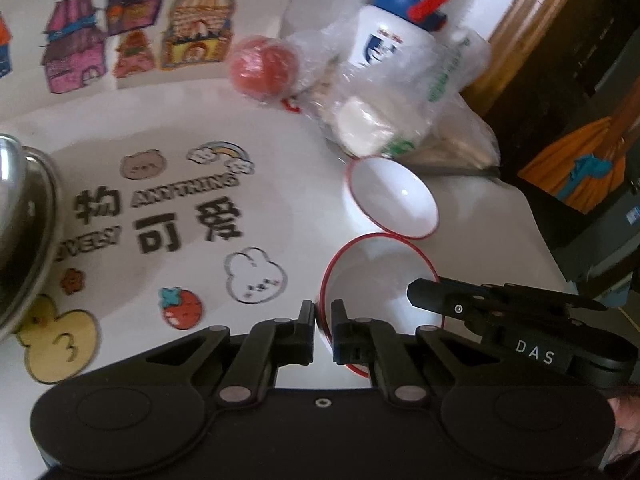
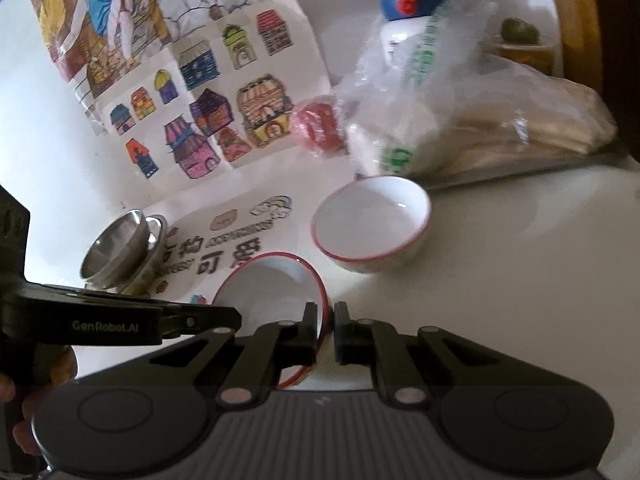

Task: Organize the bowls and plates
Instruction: 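Lift the white bowl with both grippers, then carry the white bowl over the stack and lower it into the steel bowl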

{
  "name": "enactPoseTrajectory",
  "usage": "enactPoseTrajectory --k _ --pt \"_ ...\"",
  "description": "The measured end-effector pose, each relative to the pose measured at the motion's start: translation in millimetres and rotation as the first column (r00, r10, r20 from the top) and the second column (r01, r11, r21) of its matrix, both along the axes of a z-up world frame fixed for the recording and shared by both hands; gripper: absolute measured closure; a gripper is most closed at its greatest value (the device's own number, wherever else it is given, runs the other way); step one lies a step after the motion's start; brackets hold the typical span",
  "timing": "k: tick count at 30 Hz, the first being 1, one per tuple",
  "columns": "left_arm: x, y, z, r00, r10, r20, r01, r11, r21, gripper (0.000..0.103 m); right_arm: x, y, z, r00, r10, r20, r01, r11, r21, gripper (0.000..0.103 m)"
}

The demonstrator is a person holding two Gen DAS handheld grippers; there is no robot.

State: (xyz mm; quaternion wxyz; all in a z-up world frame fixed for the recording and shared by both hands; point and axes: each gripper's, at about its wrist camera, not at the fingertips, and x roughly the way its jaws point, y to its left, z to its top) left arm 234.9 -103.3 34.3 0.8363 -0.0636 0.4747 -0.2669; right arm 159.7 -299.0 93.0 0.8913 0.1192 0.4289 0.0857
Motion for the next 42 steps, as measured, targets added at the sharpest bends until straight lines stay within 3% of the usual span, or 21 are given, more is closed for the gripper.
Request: enactPoseTrajectory --k 11,22,32,42 --pt "2 61 38 0.986 0.143 0.088 -0.145 0.989 0.013 0.096 43 59 30 0.986 0.153 0.060 -0.152 0.988 -0.011 0.095" --pt "12 138 67 0.938 0.328 0.116 -0.330 0.944 0.002 0.096 95 139 49 0.949 0.304 0.080 -0.303 0.953 -0.022 0.095" --pt "27 201 63 0.889 0.445 0.105 -0.451 0.892 0.036 0.096 137 214 45 0.907 0.418 0.055 -0.416 0.908 -0.050 0.094" --pt "38 218 48 0.884 0.461 0.083 -0.467 0.881 0.081 0.097 147 239 17 0.897 0.441 0.001 -0.441 0.896 -0.048 0.094"
